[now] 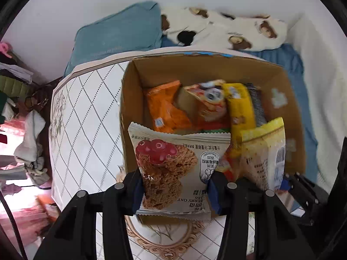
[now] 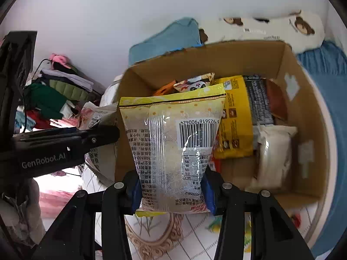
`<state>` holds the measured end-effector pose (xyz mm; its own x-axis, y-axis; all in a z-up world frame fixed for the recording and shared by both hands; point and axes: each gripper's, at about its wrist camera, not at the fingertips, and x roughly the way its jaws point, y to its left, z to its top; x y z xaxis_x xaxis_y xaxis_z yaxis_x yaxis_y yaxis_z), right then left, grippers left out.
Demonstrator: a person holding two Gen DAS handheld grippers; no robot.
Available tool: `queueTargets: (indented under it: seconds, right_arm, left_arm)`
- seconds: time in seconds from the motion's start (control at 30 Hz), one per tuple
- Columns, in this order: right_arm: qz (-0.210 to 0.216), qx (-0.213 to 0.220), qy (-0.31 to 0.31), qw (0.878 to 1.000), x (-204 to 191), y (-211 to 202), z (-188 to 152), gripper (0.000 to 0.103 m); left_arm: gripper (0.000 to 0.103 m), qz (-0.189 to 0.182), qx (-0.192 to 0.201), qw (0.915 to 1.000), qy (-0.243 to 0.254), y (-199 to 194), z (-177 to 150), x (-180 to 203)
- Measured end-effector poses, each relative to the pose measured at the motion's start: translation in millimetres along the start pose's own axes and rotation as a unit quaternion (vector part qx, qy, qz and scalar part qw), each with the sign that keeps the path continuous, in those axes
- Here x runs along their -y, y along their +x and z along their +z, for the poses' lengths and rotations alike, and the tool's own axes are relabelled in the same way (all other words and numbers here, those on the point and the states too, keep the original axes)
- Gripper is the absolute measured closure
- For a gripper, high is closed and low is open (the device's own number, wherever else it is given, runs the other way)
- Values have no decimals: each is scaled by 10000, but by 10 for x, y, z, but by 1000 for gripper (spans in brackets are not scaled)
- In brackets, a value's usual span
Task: Organize snacks
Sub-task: 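Carry both packets into the box and open both tools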
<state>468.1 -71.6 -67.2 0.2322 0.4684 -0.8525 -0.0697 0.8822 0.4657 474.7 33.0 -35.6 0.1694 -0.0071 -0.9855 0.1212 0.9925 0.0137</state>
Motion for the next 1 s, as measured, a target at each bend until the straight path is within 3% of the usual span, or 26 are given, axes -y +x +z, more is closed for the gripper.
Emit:
queueTargets:
  seconds: [0.17,0.3,0.37,0.47,0.57,0.6,0.9,1.0]
  right_arm:
    - [233,-415,367,9982,51,480,165,55]
    - [438,-714,726,9938,94,762,174,55]
    - [739,-975,1029,9871,127,886,137,50]
    - [812,-1249,1112,9826,163,1040,115,6]
    - [497,-1208,975,9866,201,1034,113,5]
    - [409,-1184,912,9879,216,1026,123,5]
    - [-787,-761,311,9935,280,773,135,5]
    - [-1137,-586,151,9917,350,650,57,5]
  left_arm:
    - [57,363,-370,9985,155,287,291,3]
    - [57,426,-594,9972,164,469,377,-32]
    - [56,303,-720,9969,85,556,411,-70]
    - [46,106,-881,9959,-148,625,436,-133]
    - [27,1,-812,9964,-225,599,450,-139]
    - [25,17,-743,9970,-208,580,449,-126]
    - [24,-78,-567,9979,-291,464,373,-38]
    - [24,-228,-334,9981,-475,429,230,-60]
